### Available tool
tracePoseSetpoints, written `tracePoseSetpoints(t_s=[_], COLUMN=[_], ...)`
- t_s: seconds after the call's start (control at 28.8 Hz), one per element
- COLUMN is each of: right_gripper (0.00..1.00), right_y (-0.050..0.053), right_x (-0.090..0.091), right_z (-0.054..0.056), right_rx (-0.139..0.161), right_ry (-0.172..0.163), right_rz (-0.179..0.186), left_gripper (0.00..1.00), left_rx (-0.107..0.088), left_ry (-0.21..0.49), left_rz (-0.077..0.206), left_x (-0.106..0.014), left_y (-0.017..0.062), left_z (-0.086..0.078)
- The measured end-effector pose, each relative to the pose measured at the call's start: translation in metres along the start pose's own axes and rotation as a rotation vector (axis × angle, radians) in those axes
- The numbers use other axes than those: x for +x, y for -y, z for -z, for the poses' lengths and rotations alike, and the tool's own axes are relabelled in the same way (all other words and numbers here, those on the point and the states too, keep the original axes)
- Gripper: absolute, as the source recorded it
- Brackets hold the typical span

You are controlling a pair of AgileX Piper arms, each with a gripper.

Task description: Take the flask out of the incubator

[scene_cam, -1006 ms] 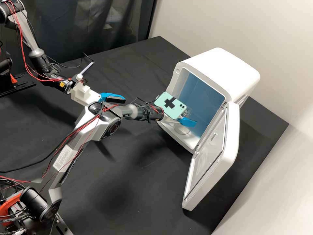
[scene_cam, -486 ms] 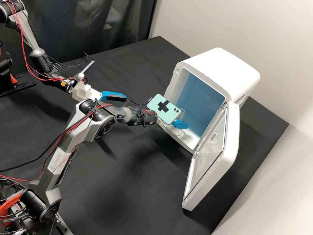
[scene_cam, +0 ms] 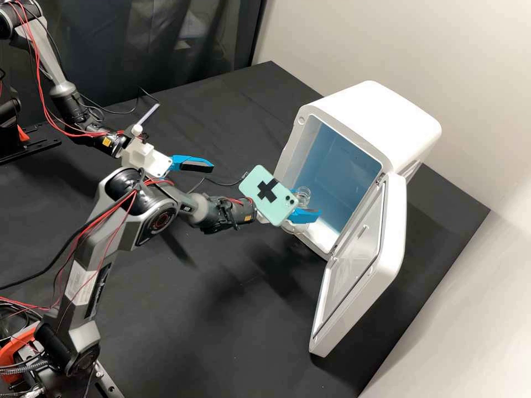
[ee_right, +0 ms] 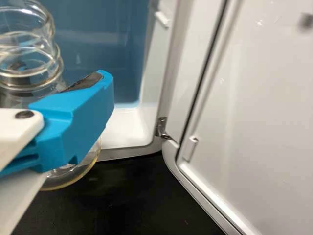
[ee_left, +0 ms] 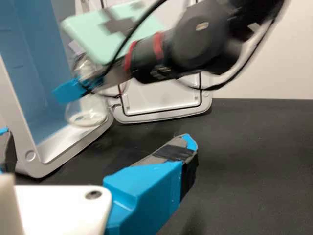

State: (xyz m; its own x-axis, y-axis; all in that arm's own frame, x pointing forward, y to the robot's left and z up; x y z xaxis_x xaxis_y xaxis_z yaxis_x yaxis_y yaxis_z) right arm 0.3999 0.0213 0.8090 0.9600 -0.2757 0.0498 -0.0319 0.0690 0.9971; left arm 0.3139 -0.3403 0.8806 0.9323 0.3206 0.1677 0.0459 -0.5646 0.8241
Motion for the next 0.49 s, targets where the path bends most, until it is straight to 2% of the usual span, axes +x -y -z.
tracePoseSetpoints(t_s=[0.17,0.35,0.49], right_gripper=[0.00,0.00,0.00], right_y=[-0.005,-0.001,-0.001], right_x=[-0.022,-0.044,-0.064], right_z=[-0.009,-0.017,-0.025], right_rx=[0.016,0.021,0.042], right_ry=[-0.038,-0.069,-0.085], right_rz=[-0.002,0.044,0.063], left_gripper=[1.00,1.00,1.00], left_rx=[-0.001,-0.002,-0.003], left_ry=[-0.003,-0.009,-0.020], left_rz=[0.006,0.001,0.006], left_x=[-0.002,-0.006,-0.008], left_y=[0.0013,-0.0010,0.0001], left_z=[0.001,0.003,0.006])
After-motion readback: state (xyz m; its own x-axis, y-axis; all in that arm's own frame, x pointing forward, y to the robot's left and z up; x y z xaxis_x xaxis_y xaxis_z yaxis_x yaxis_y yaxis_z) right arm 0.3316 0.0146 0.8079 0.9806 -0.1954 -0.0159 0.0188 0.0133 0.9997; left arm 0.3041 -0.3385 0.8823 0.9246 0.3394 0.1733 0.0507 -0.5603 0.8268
